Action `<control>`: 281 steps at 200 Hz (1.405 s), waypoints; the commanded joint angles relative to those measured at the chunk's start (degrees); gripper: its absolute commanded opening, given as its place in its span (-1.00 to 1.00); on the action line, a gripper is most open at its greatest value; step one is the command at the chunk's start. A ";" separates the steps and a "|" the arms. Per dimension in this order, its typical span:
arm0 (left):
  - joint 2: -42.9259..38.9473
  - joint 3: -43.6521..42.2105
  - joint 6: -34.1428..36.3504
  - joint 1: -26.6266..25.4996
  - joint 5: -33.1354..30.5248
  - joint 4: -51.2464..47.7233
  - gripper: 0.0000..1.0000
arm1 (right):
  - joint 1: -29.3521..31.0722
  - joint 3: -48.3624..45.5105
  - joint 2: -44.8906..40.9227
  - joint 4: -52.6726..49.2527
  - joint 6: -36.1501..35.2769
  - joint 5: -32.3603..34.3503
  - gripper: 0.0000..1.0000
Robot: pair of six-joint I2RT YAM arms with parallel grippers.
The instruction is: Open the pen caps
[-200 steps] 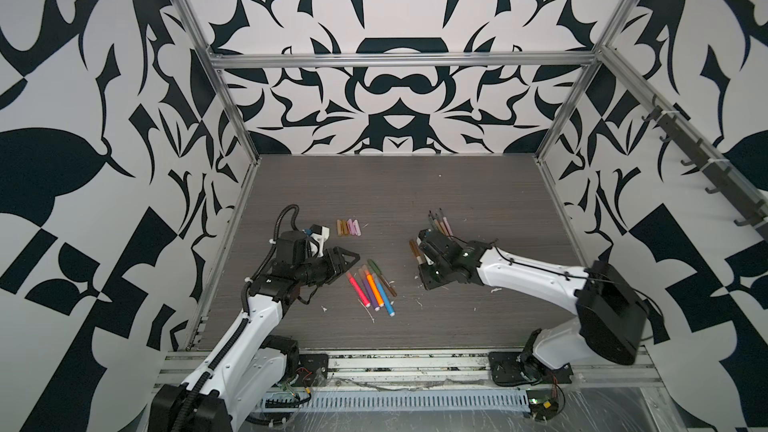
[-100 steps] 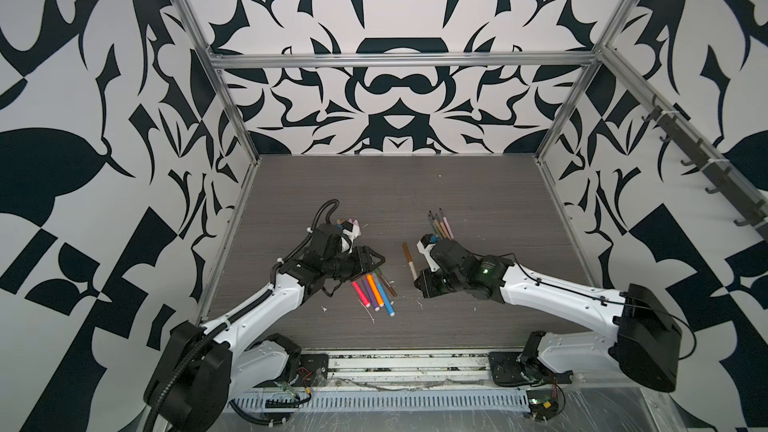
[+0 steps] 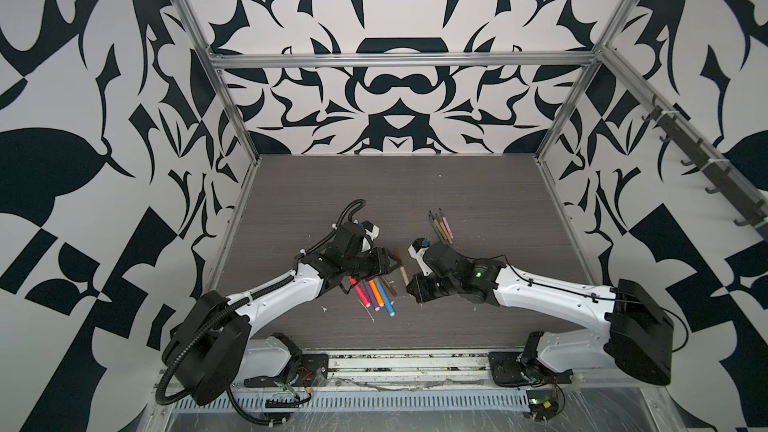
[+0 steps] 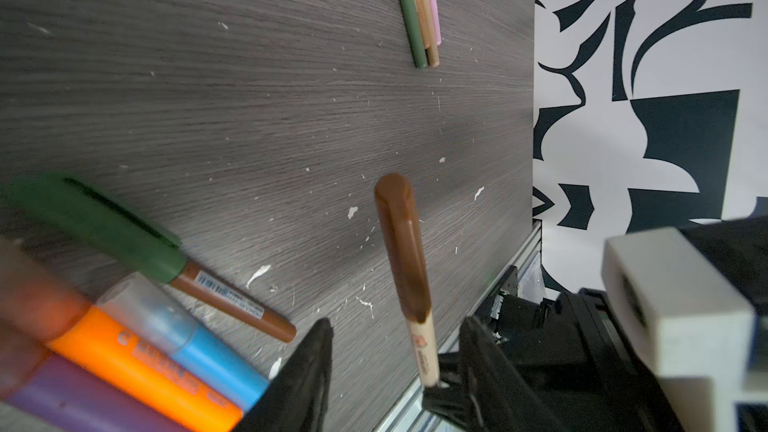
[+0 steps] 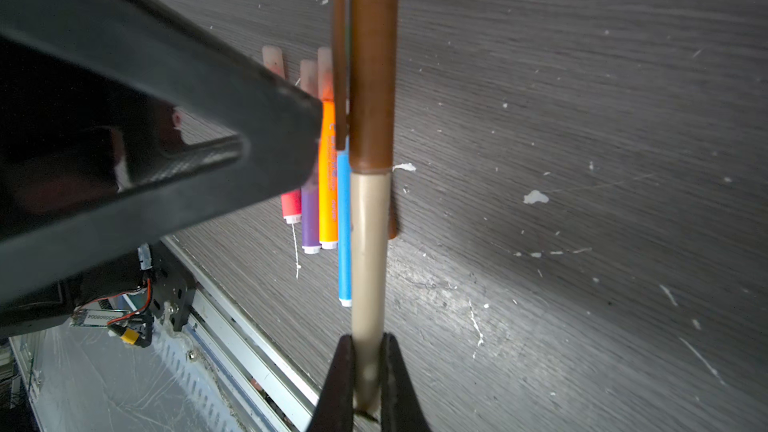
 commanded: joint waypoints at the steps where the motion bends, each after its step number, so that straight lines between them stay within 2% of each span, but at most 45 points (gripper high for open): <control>1: 1.86 2.04 -0.15 -0.19 -1.08 1.07 0.05 | 0.43 1.48 -1.61 1.78 1.06 -0.92 -1.00; 66: 5.55 6.78 0.89 -0.81 -0.21 -1.01 0.02 | 0.84 1.19 -2.03 1.91 1.40 -1.68 -1.00; 109: 6.14 8.08 1.98 -0.81 0.75 -2.64 -0.48 | 0.82 1.15 -3.27 0.94 1.56 -0.88 -1.00; 140: 5.84 7.94 2.05 -0.96 1.05 -2.73 -0.71 | 0.83 1.28 -4.52 -0.20 1.25 0.28 -0.99; 158: 5.06 8.02 2.36 -0.91 0.48 -3.60 -0.83 | 0.80 1.33 -5.28 -1.00 0.80 0.65 -0.56; 191: 2.74 9.21 4.09 -0.90 -0.44 -7.27 -0.98 | 0.82 1.17 -9.00 -2.85 -0.05 3.77 -0.08; 204: 1.57 9.43 4.69 -0.90 -0.83 -7.74 -0.99 | 0.87 1.29 -11.01 -4.04 0.98 6.86 0.21; 225: 0.29 9.51 4.65 -0.89 -1.52 -7.74 -0.98 | 0.80 -2.45 -16.28 0.93 5.81 9.78 0.51; 242: 0.01 9.87 4.51 -0.90 -1.40 -7.74 -0.98 | 0.54 -8.30 -21.78 8.59 8.92 10.65 0.64; 251: 0.15 10.11 4.38 -0.90 -1.21 -7.74 -0.98 | 0.27 -11.11 -24.46 10.16 11.49 12.22 0.94; 263: 0.36 10.47 4.34 -0.90 -1.00 -7.74 -0.99 | 0.33 -14.42 -27.99 10.44 15.18 15.45 0.97; 281: 0.45 10.86 4.14 -0.90 -0.92 -7.74 -0.99 | 0.18 -19.08 -32.24 14.47 13.58 16.85 0.90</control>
